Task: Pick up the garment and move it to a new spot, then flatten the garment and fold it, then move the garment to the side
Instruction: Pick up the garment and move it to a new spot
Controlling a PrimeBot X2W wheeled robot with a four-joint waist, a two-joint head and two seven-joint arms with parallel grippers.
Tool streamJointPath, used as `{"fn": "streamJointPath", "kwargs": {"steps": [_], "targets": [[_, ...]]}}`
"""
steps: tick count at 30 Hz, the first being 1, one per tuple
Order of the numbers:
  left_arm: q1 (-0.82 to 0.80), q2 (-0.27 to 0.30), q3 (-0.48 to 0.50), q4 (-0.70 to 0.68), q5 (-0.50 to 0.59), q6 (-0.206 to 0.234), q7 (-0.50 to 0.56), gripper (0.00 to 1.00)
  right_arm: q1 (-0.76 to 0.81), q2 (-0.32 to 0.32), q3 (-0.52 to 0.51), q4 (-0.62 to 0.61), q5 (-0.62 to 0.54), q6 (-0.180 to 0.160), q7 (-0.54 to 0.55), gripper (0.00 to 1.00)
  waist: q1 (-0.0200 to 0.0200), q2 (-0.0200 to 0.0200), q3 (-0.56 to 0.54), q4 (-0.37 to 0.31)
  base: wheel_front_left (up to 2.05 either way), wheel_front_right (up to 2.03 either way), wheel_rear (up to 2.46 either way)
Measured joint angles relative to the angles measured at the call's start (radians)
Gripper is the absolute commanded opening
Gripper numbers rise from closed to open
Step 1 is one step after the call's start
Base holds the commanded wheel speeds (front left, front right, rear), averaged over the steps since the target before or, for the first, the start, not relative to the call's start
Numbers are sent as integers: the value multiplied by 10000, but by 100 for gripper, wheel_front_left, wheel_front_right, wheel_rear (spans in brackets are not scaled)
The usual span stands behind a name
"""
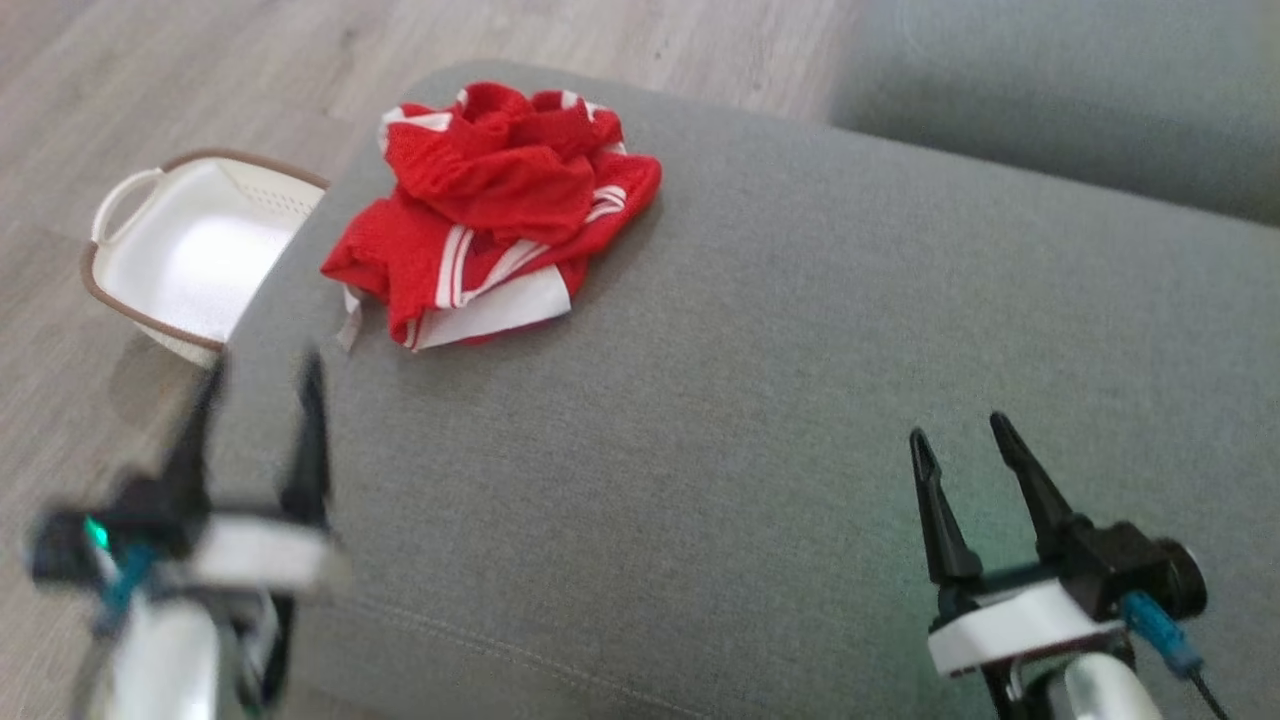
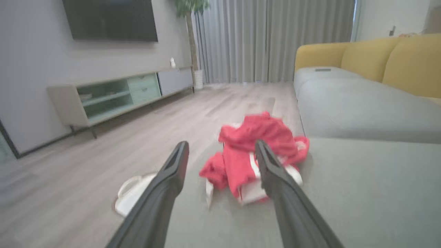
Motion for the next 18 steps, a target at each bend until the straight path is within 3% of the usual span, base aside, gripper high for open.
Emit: {"fn": "streamJointPath", "kwargs": {"steps": [5, 8, 12, 18], "targets": [[-3249, 604, 286, 341, -255, -272, -48, 100, -727, -35, -19, -6, -541, 0, -2, 100, 0, 0, 653, -301, 0, 0, 0], [-5234, 796, 295, 1603, -407, -380, -35, 100, -1095, -247, -12, -17, -700, 0, 0, 100, 0, 0, 1094, -567, 0, 0, 0], [-7455, 1131, 167, 3824, -443, -487, 1118, 100, -1455, -579, -67, -105, -782, 0, -2, 100, 0, 0, 1717, -953, 0, 0, 0], [-10079, 1515, 42, 7543, -616, -581, 3710, 100, -2011, -922, -96, -255, -884, 0, -2, 100, 0, 0, 2717, -1515, 0, 0, 0]]}}
